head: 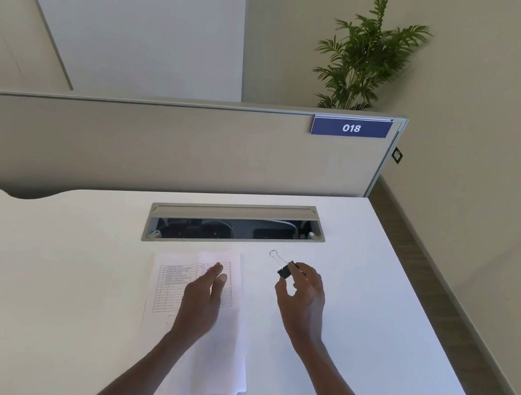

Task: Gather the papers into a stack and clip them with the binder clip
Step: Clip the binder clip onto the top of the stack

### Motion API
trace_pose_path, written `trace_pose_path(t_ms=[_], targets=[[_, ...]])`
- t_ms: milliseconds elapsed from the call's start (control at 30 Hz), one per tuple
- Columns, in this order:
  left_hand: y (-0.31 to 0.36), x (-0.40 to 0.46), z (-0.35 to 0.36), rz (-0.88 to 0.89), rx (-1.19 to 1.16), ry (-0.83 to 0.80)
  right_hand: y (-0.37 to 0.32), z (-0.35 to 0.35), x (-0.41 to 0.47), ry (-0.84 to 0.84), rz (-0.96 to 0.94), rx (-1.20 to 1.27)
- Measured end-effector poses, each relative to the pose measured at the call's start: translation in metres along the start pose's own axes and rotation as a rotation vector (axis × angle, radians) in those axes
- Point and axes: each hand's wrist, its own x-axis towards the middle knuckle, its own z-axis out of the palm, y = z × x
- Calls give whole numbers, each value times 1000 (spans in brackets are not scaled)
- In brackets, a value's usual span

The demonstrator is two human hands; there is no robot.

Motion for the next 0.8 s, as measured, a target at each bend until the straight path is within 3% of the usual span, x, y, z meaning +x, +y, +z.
trace_pose_path(t_ms=[100, 267, 467, 633, 800], targets=[[37, -3, -10, -109, -219, 54, -17, -6, -15, -6, -85, 54], [71, -22, -32, -363, -641, -45, -39, -21, -38, -1, -180, 177], [77, -48, -54, -533, -933, -130, -53, -44, -51, -80, -232, 278], [77, -65, -74, -704, -1169, -283, -58, -59, -54, -229, -135, 436], [72, -78, -82, -788, -1307, -306, -71, -62, -59, -325, 43, 613]])
